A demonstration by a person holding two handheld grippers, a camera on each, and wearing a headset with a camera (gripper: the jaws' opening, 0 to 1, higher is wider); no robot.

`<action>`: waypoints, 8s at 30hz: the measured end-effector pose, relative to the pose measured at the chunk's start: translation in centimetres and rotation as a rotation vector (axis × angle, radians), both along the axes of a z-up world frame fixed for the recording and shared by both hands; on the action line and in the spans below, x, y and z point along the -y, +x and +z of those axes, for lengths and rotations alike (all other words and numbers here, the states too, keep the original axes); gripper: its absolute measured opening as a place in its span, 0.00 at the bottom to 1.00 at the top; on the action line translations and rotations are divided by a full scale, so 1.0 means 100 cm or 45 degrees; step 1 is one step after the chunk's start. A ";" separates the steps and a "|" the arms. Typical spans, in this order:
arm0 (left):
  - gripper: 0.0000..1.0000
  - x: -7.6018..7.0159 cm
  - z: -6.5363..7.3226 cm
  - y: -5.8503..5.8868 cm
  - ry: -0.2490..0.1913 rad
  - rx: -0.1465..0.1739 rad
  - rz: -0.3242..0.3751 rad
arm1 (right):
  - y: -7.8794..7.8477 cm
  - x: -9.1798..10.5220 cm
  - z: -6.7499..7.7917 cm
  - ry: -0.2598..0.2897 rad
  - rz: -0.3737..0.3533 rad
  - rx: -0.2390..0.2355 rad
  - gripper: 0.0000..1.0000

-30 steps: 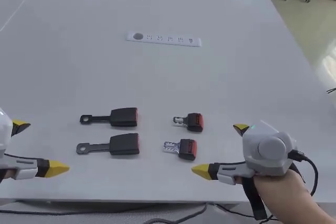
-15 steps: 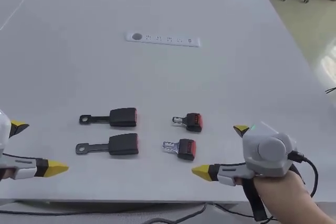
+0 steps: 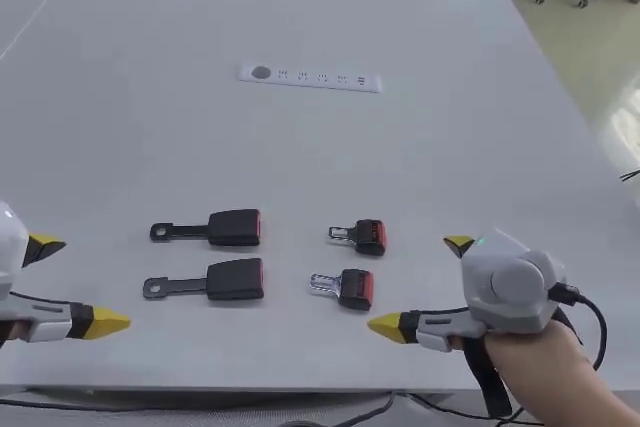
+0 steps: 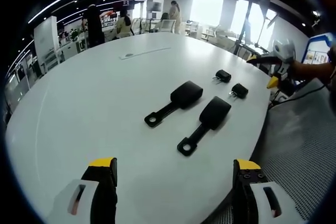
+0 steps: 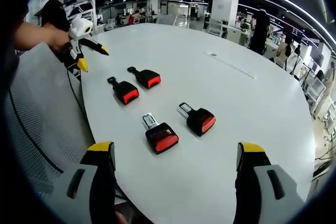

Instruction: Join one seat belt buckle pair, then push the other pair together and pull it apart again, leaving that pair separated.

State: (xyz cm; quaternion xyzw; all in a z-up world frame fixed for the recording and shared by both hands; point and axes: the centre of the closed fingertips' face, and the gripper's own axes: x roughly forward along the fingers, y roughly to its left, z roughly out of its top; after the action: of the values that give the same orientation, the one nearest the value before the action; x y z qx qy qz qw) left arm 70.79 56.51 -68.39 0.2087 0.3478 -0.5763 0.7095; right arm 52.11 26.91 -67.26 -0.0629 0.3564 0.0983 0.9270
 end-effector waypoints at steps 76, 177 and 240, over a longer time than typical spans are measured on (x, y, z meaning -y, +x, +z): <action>0.48 0.131 -0.051 -0.062 0.206 0.034 -0.727 | 0.033 -0.033 -0.057 -0.103 0.654 -0.268 0.43; 0.34 0.130 -0.064 -0.065 0.376 0.161 -0.993 | 0.072 -0.093 -0.067 -0.147 0.966 -0.328 0.31; 0.32 0.128 -0.065 -0.063 0.378 0.195 -1.058 | 0.094 -0.126 -0.068 -0.168 0.961 -0.344 0.28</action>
State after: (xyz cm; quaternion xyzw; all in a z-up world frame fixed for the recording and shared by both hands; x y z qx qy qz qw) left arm 64.49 43.75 -74.89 0.4725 0.2598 -0.7391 0.4037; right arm 61.55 39.48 -74.02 -0.2350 0.4325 0.4159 0.7647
